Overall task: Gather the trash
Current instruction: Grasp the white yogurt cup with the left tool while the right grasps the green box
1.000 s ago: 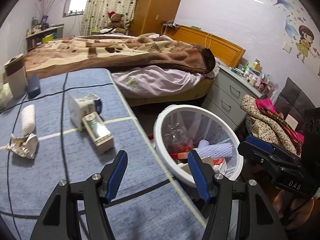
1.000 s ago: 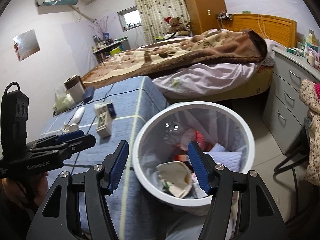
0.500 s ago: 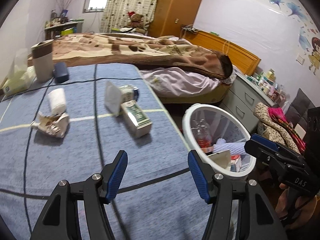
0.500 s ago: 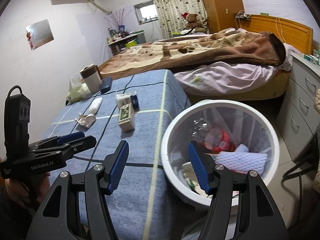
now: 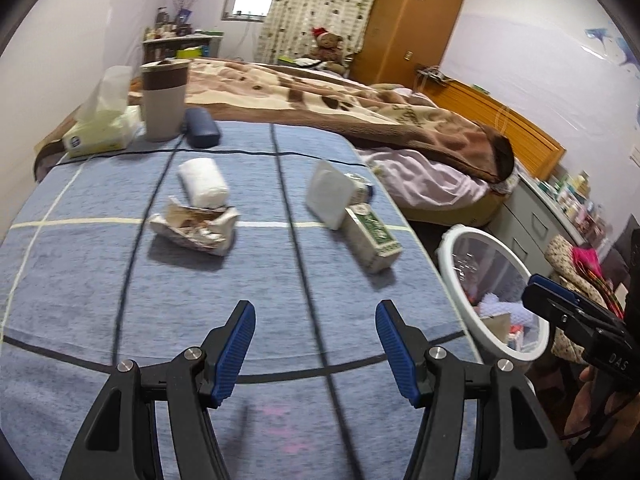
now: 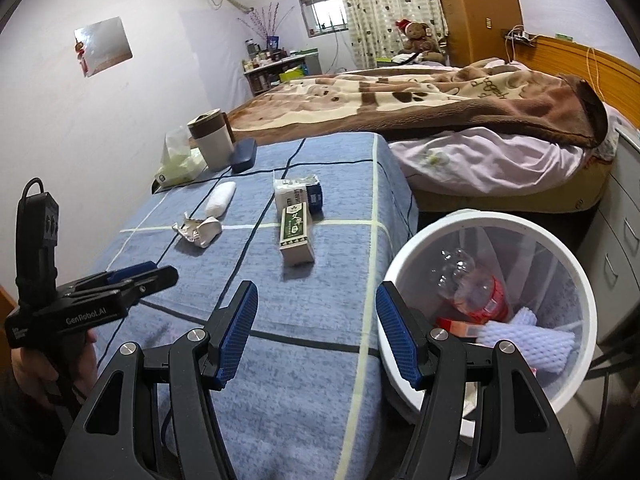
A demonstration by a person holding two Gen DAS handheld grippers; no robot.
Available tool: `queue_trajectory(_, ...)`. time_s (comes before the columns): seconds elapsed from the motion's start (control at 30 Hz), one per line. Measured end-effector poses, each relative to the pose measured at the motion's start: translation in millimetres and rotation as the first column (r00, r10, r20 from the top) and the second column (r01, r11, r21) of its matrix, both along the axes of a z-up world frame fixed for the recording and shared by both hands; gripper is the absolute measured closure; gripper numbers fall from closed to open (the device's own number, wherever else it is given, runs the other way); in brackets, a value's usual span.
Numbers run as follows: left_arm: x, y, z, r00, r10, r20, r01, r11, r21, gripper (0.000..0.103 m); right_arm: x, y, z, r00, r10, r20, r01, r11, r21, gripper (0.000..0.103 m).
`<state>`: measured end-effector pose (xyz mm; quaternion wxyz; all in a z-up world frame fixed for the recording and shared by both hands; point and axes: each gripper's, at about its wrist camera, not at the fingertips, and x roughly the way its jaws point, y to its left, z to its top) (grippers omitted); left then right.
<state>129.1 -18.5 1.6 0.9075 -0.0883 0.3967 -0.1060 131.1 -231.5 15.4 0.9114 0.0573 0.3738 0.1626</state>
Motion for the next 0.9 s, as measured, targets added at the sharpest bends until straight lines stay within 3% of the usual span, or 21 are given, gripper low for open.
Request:
queue_trajectory(0.43,18.4,41.3,0.5,0.995,0.097,0.005,-0.097,0.995,0.01,0.041,18.5,21.3,1.9,0.999,0.05,0.003,-0.05,0.998,-0.027,0.04)
queue_trajectory(0.9,54.2,58.2,0.5,0.993,0.118,0.017,-0.118,0.993,0.019,0.041,52.3,39.1,-13.1,0.997,0.07,-0.029,-0.071,0.997,-0.036,0.04)
